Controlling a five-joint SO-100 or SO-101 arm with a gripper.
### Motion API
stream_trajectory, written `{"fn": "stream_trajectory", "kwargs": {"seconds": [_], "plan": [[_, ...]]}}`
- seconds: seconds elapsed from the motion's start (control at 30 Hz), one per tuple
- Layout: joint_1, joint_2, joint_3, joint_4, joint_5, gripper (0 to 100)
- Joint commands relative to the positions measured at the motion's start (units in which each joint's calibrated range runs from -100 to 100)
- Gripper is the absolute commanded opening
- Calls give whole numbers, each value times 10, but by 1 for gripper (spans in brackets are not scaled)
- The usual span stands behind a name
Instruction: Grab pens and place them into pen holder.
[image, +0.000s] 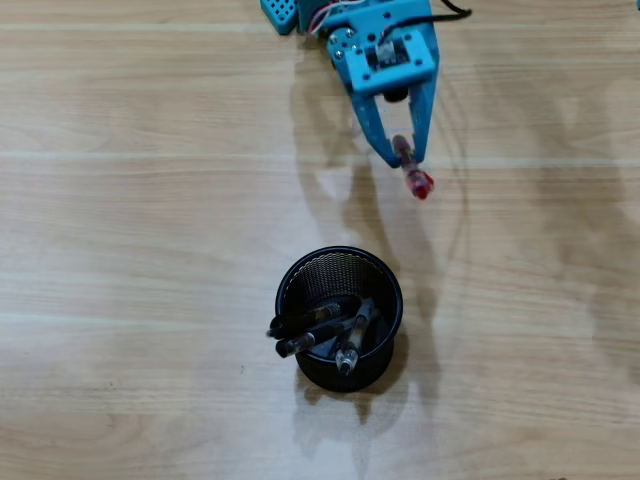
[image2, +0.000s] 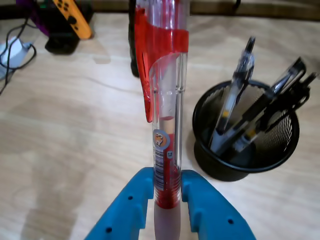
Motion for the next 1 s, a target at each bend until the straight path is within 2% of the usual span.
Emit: {"fn": "stream_trajectory", "kwargs": {"seconds": [0.0,0.2,0.23,0.33,0.97], "plan": [[9,-36,18,-133,8,2],[10,-34,97,-392,26,2],[10,-34,127,-460,32,2],[16,-32,156,-518,34,2],[115,137,118,-537,30,2]]}}
